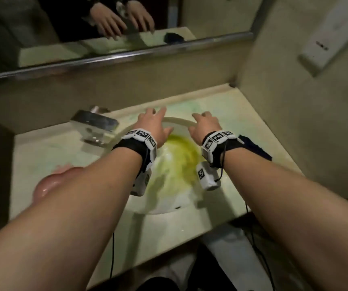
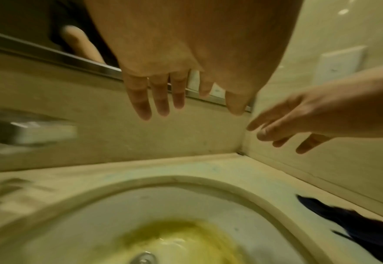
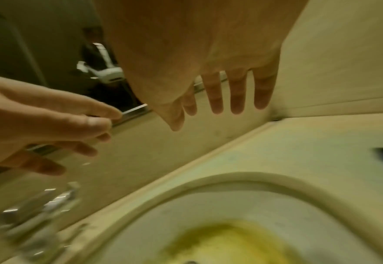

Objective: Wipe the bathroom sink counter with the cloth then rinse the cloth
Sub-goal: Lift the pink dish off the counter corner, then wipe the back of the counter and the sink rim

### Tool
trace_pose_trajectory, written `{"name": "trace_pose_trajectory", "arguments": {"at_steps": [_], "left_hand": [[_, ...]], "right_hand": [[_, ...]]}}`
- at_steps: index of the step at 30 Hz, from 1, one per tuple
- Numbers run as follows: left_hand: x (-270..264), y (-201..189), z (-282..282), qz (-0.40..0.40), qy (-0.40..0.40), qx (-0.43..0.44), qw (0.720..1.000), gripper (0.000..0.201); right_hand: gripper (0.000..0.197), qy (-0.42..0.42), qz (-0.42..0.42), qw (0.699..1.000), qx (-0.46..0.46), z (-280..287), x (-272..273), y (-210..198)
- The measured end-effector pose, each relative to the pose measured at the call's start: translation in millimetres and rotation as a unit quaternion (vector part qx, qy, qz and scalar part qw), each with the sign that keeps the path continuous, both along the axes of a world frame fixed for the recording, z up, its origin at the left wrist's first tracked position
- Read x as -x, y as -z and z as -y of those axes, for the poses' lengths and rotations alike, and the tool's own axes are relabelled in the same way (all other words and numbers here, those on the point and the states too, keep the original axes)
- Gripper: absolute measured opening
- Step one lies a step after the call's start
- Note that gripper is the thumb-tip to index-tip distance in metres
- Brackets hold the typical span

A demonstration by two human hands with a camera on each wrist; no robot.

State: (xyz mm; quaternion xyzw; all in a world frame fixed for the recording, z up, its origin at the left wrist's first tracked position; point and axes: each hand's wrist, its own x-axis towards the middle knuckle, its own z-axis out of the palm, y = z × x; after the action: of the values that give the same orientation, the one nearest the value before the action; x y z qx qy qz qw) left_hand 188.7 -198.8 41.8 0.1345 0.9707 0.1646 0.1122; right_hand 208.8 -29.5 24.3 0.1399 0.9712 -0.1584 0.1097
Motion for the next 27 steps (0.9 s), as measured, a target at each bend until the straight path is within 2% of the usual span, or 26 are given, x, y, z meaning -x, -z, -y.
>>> {"name": "trace_pose_trajectory", "arguments": {"at_steps": [3, 6, 11, 17, 22, 25, 27], "left_hand": [[-10, 32, -61, 0.044, 0.069, 0.026, 0.996, 0.063], [-19, 59, -103, 0.07, 0.116, 0.052, 0.989, 0.064], [-19, 94, -148, 0.106, 0.147, 0.101, 0.978, 0.066], [1, 116, -174, 0.13, 0.118, 0.112, 0.978, 0.07], [38, 123, -188, 0.14, 0.035, 0.109, 0.984, 0.066], [60, 130, -190, 0.131, -0.016, 0.098, 0.986, 0.063], [75, 136, -188, 0.147, -0.051, 0.106, 0.982, 0.068]], "right_hand": [[0.046, 0.076, 0.072, 0.994, -0.021, -75, -40, 34], [0.053, 0.165, 0.113, 0.98, -0.022, -121, -75, 66], [0.067, 0.248, 0.153, 0.956, 0.017, -153, -97, 107], [0.077, 0.227, 0.165, 0.96, 0.022, -162, -70, 129], [0.071, 0.16, 0.147, 0.976, 0.023, -179, -15, 134], [0.07, 0.113, 0.12, 0.986, -0.005, -184, 19, 139], [0.07, 0.08, 0.105, 0.991, -0.029, -185, 39, 144]]}}
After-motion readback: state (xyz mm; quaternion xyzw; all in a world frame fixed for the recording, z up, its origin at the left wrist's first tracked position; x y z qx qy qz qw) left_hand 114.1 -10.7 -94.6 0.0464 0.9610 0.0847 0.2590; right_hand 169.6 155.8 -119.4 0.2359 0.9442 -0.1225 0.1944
